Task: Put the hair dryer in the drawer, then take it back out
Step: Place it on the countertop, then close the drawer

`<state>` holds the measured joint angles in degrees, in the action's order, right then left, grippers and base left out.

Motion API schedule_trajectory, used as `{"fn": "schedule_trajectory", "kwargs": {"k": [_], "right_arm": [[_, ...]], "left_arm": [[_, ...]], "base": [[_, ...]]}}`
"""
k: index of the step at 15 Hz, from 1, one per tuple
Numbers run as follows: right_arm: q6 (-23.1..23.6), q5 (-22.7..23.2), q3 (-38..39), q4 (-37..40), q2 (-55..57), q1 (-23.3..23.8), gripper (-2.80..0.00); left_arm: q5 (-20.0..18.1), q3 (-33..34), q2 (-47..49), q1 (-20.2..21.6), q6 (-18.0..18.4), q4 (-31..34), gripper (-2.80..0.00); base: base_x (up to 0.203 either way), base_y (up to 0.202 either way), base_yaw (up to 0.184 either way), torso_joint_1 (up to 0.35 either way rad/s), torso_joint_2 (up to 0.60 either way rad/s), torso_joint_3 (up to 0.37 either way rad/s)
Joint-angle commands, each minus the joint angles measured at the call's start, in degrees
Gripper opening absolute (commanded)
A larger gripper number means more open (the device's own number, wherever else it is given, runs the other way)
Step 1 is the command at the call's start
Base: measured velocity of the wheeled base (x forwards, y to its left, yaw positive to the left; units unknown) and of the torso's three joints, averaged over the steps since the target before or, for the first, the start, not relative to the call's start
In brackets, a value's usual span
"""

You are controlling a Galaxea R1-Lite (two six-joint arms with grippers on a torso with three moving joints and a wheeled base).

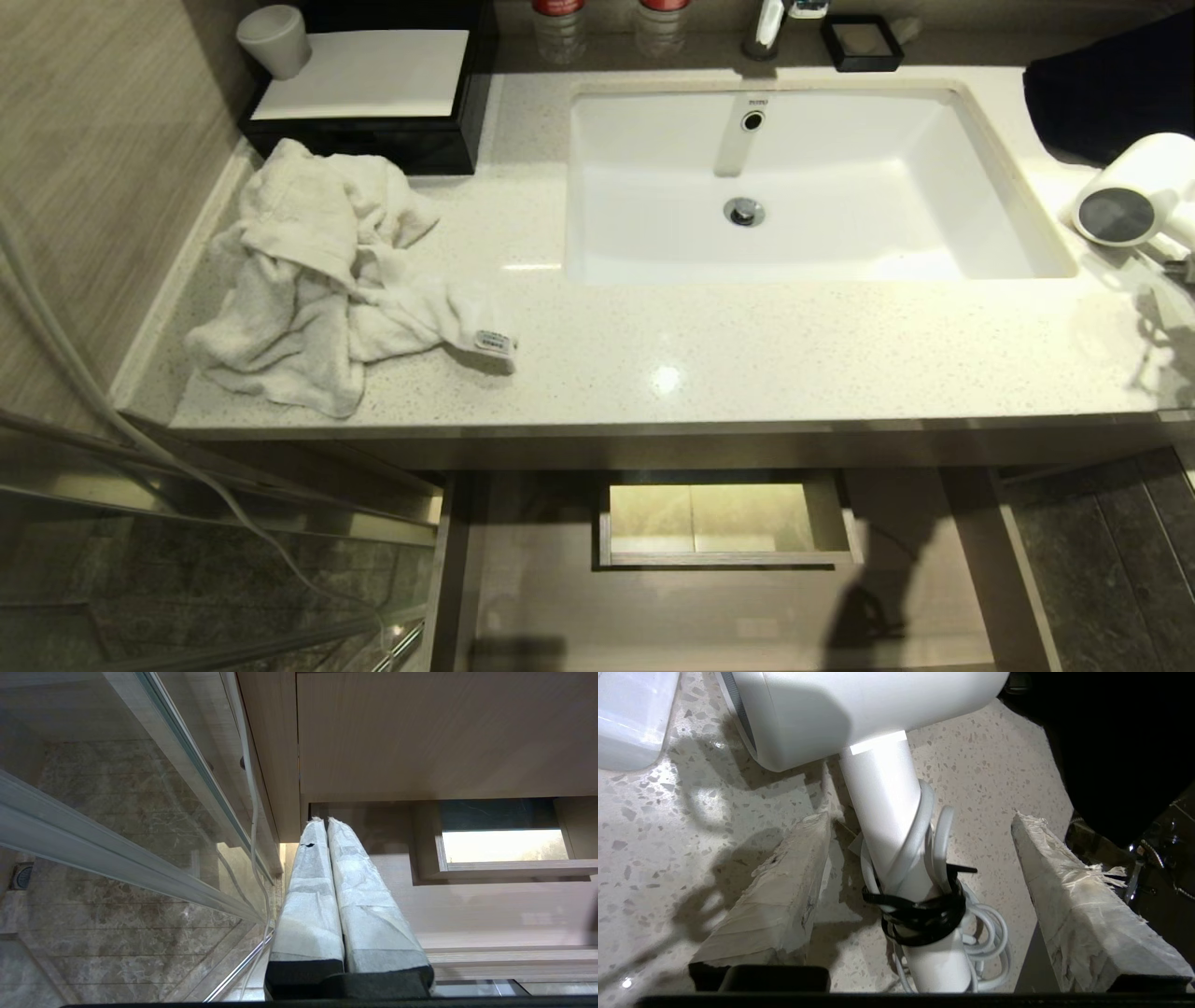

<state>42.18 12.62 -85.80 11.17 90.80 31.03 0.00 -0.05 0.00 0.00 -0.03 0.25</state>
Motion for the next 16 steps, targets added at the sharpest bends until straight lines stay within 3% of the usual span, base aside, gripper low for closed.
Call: {"fn": "schedule_trajectory", "kwargs": {"k": [1, 2, 4, 6, 12, 16], "right_arm": [[-2.14, 0.31, 2.68, -0.18, -5.7, 1.13, 0.0], [-5.47, 0.18, 5.45, -0.93, -8.46, 1.57, -2.8], [-8.98, -2.42, 10.73, -1.79, -13.48, 1.49, -2.8], [-11.29, -8.27, 13.2, -1.94, -15.52, -0.78, -2.8], [-13.85, -11.45, 14.99, 2.17, -15.96, -2.44, -2.8], [-21.18, -11.39, 17.77, 1.2, -17.91, -6.48, -2.8]], "left_arm": [[0.0, 0.05, -0.09, 0.0, -0.06, 0.01, -2.8], [0.0, 0.03, -0.09, 0.0, -0.06, 0.01, -2.8], [0.0, 0.05, -0.09, 0.0, -0.06, 0.01, -2.8], [0.0, 0.04, -0.09, 0.0, -0.01, 0.01, -2.8], [0.0, 0.01, -0.06, 0.0, -0.04, 0.01, -2.8], [0.0, -0.04, -0.09, 0.0, -0.06, 0.01, -2.8]], "base": [[0.0, 0.0, 0.0, 0.0, 0.0, 0.0], [0.0, 0.0, 0.0, 0.0, 0.0, 0.0], [0.0, 0.0, 0.0, 0.0, 0.0, 0.0], [0.0, 0.0, 0.0, 0.0, 0.0, 0.0], [0.0, 0.0, 0.0, -0.021, 0.01, -0.026], [0.0, 0.0, 0.0, -0.273, 0.07, -0.194]]}}
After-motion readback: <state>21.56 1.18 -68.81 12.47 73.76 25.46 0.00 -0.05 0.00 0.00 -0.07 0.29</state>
